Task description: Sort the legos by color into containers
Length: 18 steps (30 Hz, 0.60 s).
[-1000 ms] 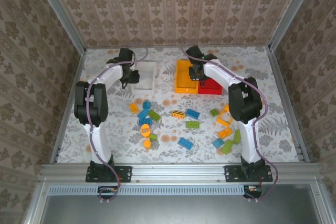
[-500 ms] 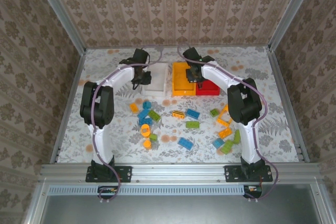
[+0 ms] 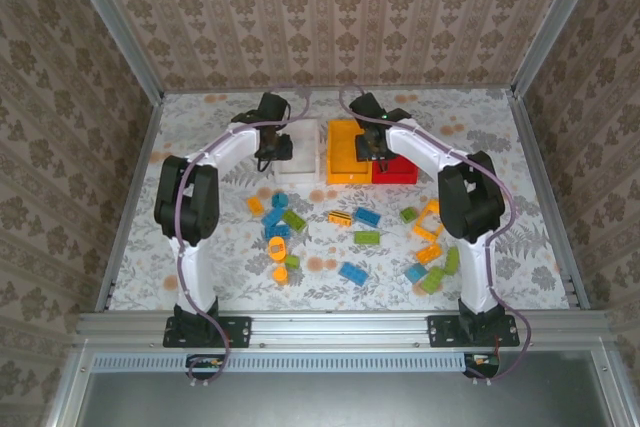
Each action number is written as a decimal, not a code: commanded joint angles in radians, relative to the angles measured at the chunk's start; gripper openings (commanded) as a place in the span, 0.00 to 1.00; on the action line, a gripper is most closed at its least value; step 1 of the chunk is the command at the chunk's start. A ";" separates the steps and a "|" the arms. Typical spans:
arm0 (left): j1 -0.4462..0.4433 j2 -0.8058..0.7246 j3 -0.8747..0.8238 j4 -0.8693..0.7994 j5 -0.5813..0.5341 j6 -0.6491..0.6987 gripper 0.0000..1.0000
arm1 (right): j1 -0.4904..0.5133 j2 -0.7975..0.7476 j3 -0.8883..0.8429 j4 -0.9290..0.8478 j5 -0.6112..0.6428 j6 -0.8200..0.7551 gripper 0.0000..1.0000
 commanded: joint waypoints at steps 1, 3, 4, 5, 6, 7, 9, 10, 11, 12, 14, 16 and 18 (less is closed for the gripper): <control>-0.008 -0.015 0.015 -0.001 0.002 -0.016 0.41 | -0.003 -0.154 -0.030 -0.030 0.062 0.022 0.59; -0.008 -0.041 0.012 -0.004 -0.001 -0.032 0.50 | -0.014 -0.233 -0.080 -0.035 0.089 0.056 0.59; -0.008 -0.058 0.005 -0.002 0.001 -0.041 0.52 | -0.020 -0.275 -0.110 -0.038 0.108 0.078 0.60; -0.008 -0.080 -0.001 0.003 0.002 -0.051 0.55 | -0.027 -0.326 -0.150 -0.044 0.128 0.108 0.60; -0.010 -0.101 -0.006 0.003 -0.003 -0.057 0.56 | -0.038 -0.363 -0.193 -0.053 0.146 0.142 0.60; -0.013 -0.128 -0.012 0.002 -0.010 -0.068 0.59 | -0.053 -0.419 -0.252 -0.061 0.154 0.189 0.60; -0.020 -0.193 -0.043 0.011 -0.017 -0.093 0.62 | -0.091 -0.527 -0.382 -0.069 0.137 0.281 0.58; -0.027 -0.237 -0.075 0.029 -0.006 -0.103 0.63 | -0.110 -0.587 -0.458 -0.070 0.120 0.322 0.56; -0.037 -0.285 -0.109 0.051 0.007 -0.114 0.64 | -0.129 -0.642 -0.526 -0.074 0.105 0.355 0.53; -0.042 -0.331 -0.148 0.077 0.029 -0.122 0.65 | -0.146 -0.676 -0.583 -0.081 0.097 0.379 0.53; -0.118 -0.435 -0.243 0.155 0.073 -0.132 0.68 | -0.179 -0.789 -0.693 -0.094 0.069 0.411 0.51; -0.193 -0.523 -0.340 0.239 0.105 -0.153 0.69 | -0.203 -0.844 -0.778 -0.084 0.029 0.425 0.51; -0.282 -0.589 -0.433 0.319 0.119 -0.192 0.70 | -0.225 -0.860 -0.844 -0.071 -0.007 0.430 0.51</control>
